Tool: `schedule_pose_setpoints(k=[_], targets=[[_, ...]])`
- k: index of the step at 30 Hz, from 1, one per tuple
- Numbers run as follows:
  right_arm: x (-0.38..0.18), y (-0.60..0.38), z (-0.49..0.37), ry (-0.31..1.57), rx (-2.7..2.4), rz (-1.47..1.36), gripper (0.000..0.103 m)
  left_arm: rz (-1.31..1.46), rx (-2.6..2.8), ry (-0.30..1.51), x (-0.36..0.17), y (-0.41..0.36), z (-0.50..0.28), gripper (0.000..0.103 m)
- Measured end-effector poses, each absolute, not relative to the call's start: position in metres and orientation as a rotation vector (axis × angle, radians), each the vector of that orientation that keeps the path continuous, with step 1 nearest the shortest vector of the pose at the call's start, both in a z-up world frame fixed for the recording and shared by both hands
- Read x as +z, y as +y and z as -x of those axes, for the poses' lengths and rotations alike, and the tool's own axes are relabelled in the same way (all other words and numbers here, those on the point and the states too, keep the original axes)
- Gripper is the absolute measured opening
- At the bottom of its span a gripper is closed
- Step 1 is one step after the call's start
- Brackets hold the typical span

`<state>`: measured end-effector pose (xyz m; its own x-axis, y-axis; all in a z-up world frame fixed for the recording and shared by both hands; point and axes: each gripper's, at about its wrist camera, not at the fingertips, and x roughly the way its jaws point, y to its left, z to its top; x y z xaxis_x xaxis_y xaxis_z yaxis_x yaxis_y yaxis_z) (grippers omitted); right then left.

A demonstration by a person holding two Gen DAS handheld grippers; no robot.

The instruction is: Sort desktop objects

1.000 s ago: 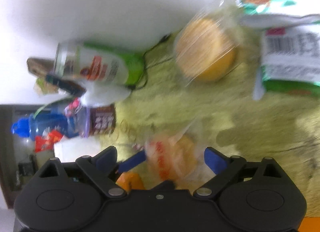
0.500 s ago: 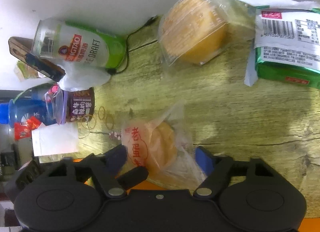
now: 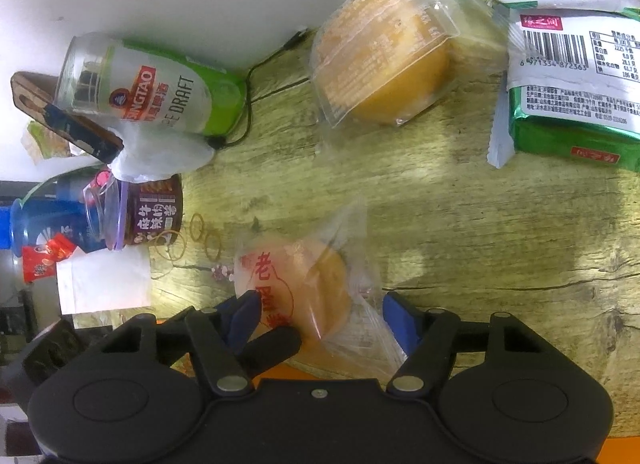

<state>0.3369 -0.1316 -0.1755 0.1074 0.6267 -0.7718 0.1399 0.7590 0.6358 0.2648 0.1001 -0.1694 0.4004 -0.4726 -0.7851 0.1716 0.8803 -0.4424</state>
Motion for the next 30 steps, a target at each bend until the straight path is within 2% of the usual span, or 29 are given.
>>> schedule_pose_setpoints(k=[4,30], targets=[[-0.175,-0.132,-0.335,1.439,0.401,-0.672,0.061,0.316,-0.411,1.081,-0.168,0.101,-0.265,0.064],[-0.142,-0.122,-0.322,1.376,0.447,-0.655,0.061,0.285,-0.403,0.996,-0.133,0.104,-0.247,0.063]])
